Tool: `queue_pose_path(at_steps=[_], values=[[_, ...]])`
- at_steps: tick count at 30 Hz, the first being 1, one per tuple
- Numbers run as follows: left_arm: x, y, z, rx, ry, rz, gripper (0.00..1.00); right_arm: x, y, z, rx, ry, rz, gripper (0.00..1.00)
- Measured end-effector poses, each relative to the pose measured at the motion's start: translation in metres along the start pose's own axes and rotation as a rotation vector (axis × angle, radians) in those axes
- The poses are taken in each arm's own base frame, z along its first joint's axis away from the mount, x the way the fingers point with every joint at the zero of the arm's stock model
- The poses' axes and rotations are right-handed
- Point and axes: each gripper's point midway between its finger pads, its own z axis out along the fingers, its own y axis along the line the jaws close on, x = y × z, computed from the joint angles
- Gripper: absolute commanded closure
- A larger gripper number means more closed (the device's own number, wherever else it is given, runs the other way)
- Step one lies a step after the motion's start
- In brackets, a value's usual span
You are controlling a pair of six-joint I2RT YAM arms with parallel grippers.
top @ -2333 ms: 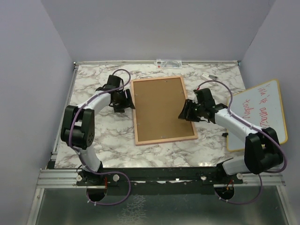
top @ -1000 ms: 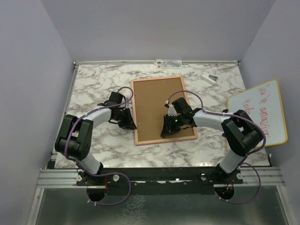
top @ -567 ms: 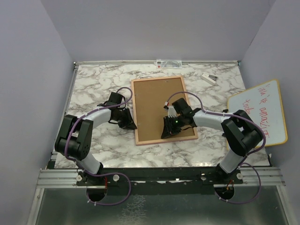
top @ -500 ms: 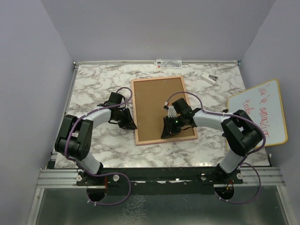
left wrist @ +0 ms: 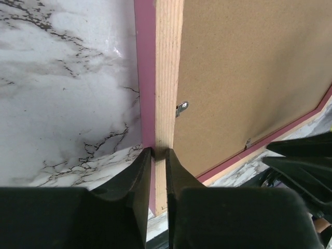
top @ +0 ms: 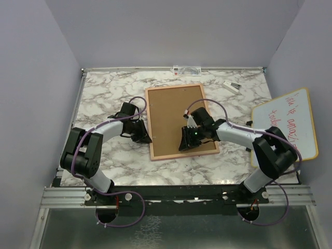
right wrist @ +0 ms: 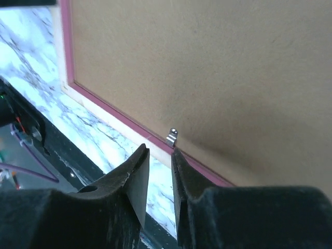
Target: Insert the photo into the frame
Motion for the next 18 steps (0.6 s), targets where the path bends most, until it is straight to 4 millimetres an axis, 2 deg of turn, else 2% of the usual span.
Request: queue_pose_path(at_steps=[3,6,10,14,18], values=[[-0.002,0.001,0.000,-0.012,-0.010,0.014,0.63,-0.021,0.002,-0.019,0.065,-0.105,-0.009,0.69],[-0.007,0.003,-0.001,-0.035,-0.032,0.036,0.47,-0.058,0.004,-0.042,0.136,-0.257,-0.018,0.66],[-0.031,-0.011,-0.008,-0.030,-0.095,0.087,0.27,-0.108,-0.006,-0.063,0.237,-0.419,0.028,0.63],[-0.066,-0.036,-0.023,-0.004,-0.190,0.144,0.17,-0.174,-0.033,-0.074,0.320,-0.541,0.135,0.60],[-0.109,-0.057,-0.036,0.002,-0.300,0.174,0.16,-0.235,-0.060,-0.077,0.349,-0.629,0.244,0.59]])
